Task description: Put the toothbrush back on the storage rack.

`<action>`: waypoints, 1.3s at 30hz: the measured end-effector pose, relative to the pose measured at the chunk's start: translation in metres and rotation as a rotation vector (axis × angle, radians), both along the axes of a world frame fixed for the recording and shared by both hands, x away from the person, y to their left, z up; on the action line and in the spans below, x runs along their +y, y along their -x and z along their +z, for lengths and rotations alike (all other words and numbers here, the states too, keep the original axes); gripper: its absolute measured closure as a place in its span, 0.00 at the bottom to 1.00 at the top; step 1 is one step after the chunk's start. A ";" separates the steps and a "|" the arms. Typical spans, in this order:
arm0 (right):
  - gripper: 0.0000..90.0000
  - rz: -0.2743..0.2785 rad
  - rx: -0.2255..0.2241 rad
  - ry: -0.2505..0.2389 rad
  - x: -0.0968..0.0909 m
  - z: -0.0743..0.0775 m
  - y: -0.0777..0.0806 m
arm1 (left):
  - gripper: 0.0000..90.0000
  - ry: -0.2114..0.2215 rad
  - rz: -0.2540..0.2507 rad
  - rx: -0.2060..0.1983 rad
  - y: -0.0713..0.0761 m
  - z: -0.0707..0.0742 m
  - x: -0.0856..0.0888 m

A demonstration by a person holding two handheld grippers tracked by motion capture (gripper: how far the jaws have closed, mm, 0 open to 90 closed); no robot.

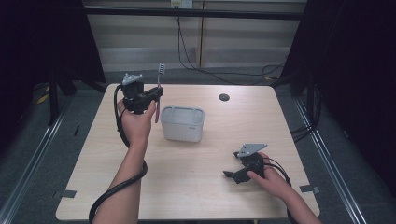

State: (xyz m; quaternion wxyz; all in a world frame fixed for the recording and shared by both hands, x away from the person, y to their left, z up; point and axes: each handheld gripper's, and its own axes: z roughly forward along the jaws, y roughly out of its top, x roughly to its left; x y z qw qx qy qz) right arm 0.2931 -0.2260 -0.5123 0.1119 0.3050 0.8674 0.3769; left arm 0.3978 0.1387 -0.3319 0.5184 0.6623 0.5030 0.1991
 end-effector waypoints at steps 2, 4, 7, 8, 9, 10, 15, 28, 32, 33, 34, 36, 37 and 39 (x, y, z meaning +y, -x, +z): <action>0.11 -0.001 0.002 0.000 0.000 0.000 0.000 | 0.89 0.002 -0.002 -0.004 -0.001 0.001 -0.001; 0.11 -0.001 0.002 0.000 0.000 0.000 0.000 | 0.89 -0.002 -0.002 -0.007 -0.001 0.001 -0.002; 0.11 -0.001 0.002 0.000 0.000 0.000 0.000 | 0.89 -0.004 -0.006 -0.011 -0.003 0.002 -0.005; 0.11 -0.001 0.002 0.000 0.000 0.000 0.000 | 0.89 -0.003 -0.006 -0.012 -0.004 0.002 -0.006; 0.11 -0.001 0.002 0.000 0.000 0.000 0.000 | 0.89 -0.002 -0.008 -0.012 -0.004 0.002 -0.006; 0.11 -0.001 0.002 0.000 0.000 0.000 0.000 | 0.89 -0.004 -0.007 -0.015 -0.005 0.003 -0.008; 0.11 -0.001 0.002 0.000 0.000 0.000 0.000 | 0.89 -0.018 -0.015 -0.023 -0.006 0.004 -0.012; 0.11 -0.001 0.001 0.000 0.000 0.000 0.000 | 0.89 -0.006 -0.018 -0.023 -0.014 0.002 -0.017; 0.11 -0.001 0.001 0.000 0.000 0.000 0.000 | 0.89 -0.004 -0.022 -0.029 -0.015 0.001 -0.019; 0.11 -0.001 0.001 0.000 0.000 0.000 0.000 | 0.89 -0.004 -0.022 -0.029 -0.015 0.001 -0.019; 0.11 0.000 0.001 0.000 0.000 0.000 0.000 | 0.89 -0.002 -0.021 -0.030 -0.016 0.000 -0.019; 0.11 0.000 0.001 0.000 0.000 0.000 0.000 | 0.89 -0.002 -0.022 -0.034 -0.016 -0.001 -0.020; 0.11 0.000 0.001 0.000 0.000 0.000 0.000 | 0.89 -0.001 -0.023 -0.034 -0.017 -0.001 -0.020; 0.11 -0.001 0.001 0.000 0.000 0.000 0.000 | 0.88 -0.002 -0.025 -0.036 -0.018 -0.002 -0.021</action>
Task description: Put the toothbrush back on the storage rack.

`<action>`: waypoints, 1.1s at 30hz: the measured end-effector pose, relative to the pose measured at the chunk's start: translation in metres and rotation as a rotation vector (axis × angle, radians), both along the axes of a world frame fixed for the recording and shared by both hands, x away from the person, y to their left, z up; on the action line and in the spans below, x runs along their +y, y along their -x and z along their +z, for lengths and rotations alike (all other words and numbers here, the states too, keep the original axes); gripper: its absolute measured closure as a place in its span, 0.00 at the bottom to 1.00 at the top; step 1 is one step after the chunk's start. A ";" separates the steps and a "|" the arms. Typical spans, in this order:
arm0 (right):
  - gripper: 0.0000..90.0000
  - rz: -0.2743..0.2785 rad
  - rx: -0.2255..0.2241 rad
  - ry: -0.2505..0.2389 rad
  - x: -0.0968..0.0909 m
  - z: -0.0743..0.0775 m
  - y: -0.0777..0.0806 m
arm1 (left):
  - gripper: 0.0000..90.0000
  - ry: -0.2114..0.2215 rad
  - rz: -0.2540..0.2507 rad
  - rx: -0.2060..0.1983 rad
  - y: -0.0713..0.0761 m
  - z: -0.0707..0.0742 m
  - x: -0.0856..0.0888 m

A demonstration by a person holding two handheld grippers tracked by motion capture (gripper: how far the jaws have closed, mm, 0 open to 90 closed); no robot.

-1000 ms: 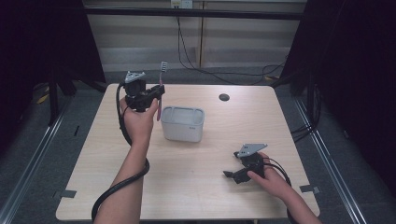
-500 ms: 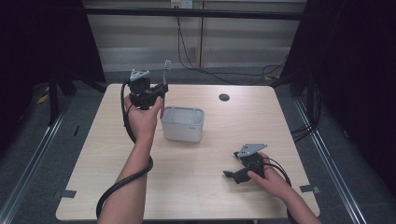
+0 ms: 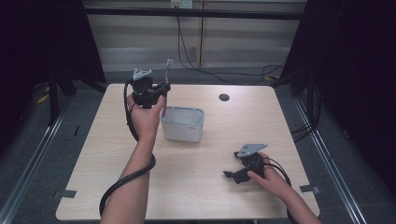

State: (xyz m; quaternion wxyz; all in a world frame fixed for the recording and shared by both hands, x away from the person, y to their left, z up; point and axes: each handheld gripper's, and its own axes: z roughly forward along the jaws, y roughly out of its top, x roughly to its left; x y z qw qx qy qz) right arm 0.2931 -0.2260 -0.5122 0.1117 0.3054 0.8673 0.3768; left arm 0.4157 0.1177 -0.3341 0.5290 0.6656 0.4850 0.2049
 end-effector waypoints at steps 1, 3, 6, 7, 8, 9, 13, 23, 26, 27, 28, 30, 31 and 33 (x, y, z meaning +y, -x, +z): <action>0.11 0.000 0.000 0.000 0.000 0.000 0.000 | 0.88 0.003 -0.001 0.000 -0.001 -0.001 -0.001; 0.11 -0.001 0.001 0.000 0.000 0.000 0.000 | 0.89 0.003 0.001 0.001 -0.003 -0.003 -0.002; 0.11 -0.001 0.001 0.000 0.000 0.000 0.000 | 0.88 0.003 0.002 0.003 -0.004 -0.006 -0.003; 0.11 -0.001 0.001 -0.001 0.000 0.000 0.000 | 0.88 0.004 0.002 0.004 -0.005 -0.008 -0.003; 0.11 -0.001 0.001 -0.001 0.000 0.000 0.000 | 0.89 0.004 0.002 0.004 -0.005 -0.008 -0.003; 0.11 -0.001 0.002 -0.001 0.000 0.000 0.000 | 0.88 0.008 0.006 0.001 -0.006 -0.010 -0.004; 0.11 0.001 -0.001 0.000 0.000 0.000 0.000 | 0.88 0.006 0.005 0.001 -0.008 -0.013 -0.005; 0.11 0.001 -0.002 0.000 0.000 0.000 0.000 | 0.88 0.008 0.011 0.000 -0.011 -0.022 -0.005; 0.11 0.001 -0.002 0.000 0.000 0.000 0.000 | 0.88 0.013 0.010 0.009 -0.013 -0.025 -0.005; 0.11 0.001 -0.001 -0.001 0.000 0.000 0.000 | 0.88 0.009 0.014 0.008 -0.013 -0.026 -0.005; 0.11 0.001 -0.001 -0.001 0.000 0.000 0.000 | 0.88 0.011 0.014 0.010 -0.013 -0.027 -0.004; 0.11 0.001 -0.003 0.000 0.000 0.000 0.000 | 0.88 0.010 0.014 0.013 -0.013 -0.029 -0.004; 0.11 0.001 -0.001 -0.001 0.000 0.000 0.000 | 0.88 0.006 0.016 0.008 -0.013 -0.030 -0.003; 0.11 0.001 -0.001 -0.001 0.000 0.000 0.000 | 0.88 0.005 0.019 0.012 -0.013 -0.032 -0.003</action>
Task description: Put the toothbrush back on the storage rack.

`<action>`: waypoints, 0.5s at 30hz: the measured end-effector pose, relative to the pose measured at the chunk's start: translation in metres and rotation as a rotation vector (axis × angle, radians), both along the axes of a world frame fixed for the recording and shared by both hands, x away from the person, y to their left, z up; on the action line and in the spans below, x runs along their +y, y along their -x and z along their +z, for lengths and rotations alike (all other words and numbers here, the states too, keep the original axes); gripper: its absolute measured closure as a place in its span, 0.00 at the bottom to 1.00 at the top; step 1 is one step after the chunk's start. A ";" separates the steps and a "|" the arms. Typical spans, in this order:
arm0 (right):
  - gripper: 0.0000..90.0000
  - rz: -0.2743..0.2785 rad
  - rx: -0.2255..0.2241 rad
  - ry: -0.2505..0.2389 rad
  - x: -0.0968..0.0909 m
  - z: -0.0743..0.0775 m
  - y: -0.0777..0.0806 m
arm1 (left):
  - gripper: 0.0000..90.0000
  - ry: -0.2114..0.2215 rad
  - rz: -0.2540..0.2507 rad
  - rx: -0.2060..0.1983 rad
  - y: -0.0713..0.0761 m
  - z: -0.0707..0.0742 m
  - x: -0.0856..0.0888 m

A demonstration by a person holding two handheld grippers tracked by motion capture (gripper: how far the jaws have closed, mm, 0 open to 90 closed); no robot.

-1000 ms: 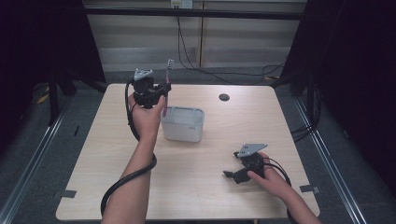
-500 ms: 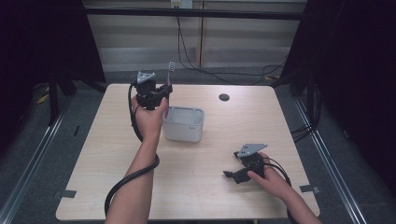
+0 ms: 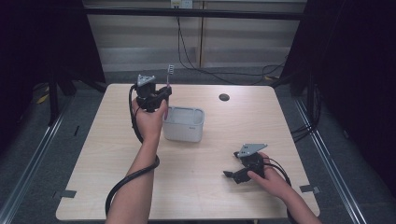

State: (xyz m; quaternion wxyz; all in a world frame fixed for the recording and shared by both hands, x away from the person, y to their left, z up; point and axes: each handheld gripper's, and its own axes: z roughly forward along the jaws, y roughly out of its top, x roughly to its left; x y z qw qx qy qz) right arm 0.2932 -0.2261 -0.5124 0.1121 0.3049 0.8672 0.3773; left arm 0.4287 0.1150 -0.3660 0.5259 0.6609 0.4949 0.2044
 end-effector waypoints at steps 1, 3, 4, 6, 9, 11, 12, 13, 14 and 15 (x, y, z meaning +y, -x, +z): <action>0.11 0.000 0.000 0.000 0.000 0.000 0.000 | 0.88 0.000 0.000 0.000 0.000 0.000 0.000; 0.11 0.000 0.001 0.000 0.000 0.000 0.000 | 0.88 -0.001 0.002 0.003 0.000 -0.002 0.001; 0.11 0.000 -0.001 0.000 0.000 0.000 0.000 | 0.88 0.000 0.004 0.005 0.000 -0.002 0.001; 0.11 0.000 -0.001 0.000 0.000 0.000 0.000 | 0.88 0.000 0.003 0.007 0.000 -0.003 0.002; 0.11 0.000 -0.001 0.000 0.000 0.000 0.000 | 0.88 0.000 0.007 0.011 0.001 -0.005 0.002; 0.11 0.000 -0.001 0.000 0.000 0.000 0.000 | 0.88 0.003 0.009 0.014 0.002 -0.006 0.002; 0.11 0.000 -0.001 0.000 0.000 0.000 0.000 | 0.88 0.000 0.010 0.014 0.002 -0.006 0.003; 0.11 -0.002 0.003 0.000 0.000 0.000 0.000 | 0.88 0.001 0.008 0.014 0.003 -0.007 0.003; 0.11 -0.002 0.003 0.000 0.000 0.000 0.000 | 0.88 0.000 0.007 0.016 0.003 -0.007 0.004; 0.11 -0.002 0.003 0.000 0.000 0.000 0.000 | 0.88 0.000 0.007 0.016 0.003 -0.007 0.004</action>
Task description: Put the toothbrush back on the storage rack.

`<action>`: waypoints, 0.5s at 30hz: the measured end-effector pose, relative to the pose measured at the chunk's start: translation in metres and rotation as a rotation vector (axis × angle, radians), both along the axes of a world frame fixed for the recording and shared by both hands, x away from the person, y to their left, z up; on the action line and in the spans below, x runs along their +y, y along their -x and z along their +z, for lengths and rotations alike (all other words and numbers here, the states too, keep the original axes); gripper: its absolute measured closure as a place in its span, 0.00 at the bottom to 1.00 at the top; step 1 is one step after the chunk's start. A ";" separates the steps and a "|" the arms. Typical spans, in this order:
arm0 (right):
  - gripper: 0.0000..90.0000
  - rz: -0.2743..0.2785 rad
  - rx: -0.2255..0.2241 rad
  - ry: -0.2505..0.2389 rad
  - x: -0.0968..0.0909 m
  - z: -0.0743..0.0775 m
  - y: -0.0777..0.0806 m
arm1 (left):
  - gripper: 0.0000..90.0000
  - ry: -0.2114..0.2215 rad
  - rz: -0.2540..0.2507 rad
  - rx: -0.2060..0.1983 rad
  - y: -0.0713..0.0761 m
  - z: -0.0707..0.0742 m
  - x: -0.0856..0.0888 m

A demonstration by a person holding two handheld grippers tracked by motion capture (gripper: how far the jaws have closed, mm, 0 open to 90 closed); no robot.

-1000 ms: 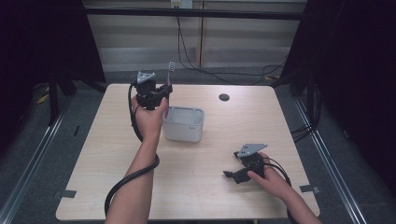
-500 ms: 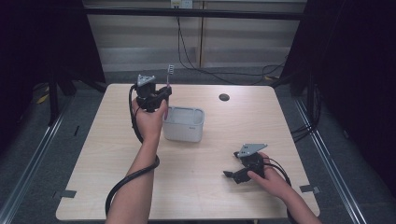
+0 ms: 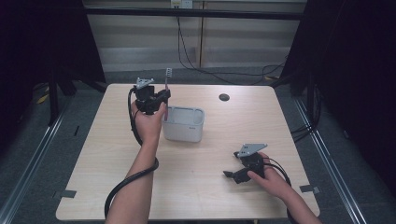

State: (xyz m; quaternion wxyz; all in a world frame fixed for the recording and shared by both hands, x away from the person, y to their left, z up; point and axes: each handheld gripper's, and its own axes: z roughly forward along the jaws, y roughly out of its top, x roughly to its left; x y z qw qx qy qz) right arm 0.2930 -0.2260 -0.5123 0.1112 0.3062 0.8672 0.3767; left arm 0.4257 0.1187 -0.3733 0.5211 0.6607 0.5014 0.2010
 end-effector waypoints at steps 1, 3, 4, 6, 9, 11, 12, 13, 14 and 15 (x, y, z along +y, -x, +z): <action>0.11 0.000 0.000 0.000 0.000 0.000 0.000 | 0.88 0.002 0.003 0.003 0.000 -0.001 0.000; 0.11 0.000 0.000 0.000 0.000 0.000 0.000 | 0.88 -0.002 0.002 0.003 0.001 -0.001 0.000; 0.11 0.000 0.000 0.000 0.000 0.000 0.000 | 0.88 -0.003 0.001 0.004 0.001 -0.002 0.000; 0.11 0.000 0.000 0.000 0.000 0.000 0.000 | 0.88 -0.004 0.002 0.008 0.001 -0.002 0.000; 0.11 0.000 0.000 0.000 0.000 0.000 0.000 | 0.88 -0.011 0.003 0.014 0.003 -0.003 0.002; 0.11 0.000 0.000 0.000 0.000 0.000 0.000 | 0.88 -0.013 0.005 0.014 0.004 -0.004 0.003; 0.11 0.000 0.000 0.000 0.000 0.000 0.000 | 0.88 -0.013 0.005 0.014 0.004 -0.004 0.003; 0.11 0.000 0.001 0.000 0.000 0.000 0.000 | 0.88 -0.012 0.006 0.017 0.004 -0.005 0.004; 0.11 0.000 0.001 0.000 0.000 0.000 0.000 | 0.88 -0.012 0.006 0.017 0.004 -0.005 0.004; 0.11 0.000 0.000 0.000 0.000 0.000 0.000 | 0.88 -0.015 0.007 0.023 0.005 -0.005 0.004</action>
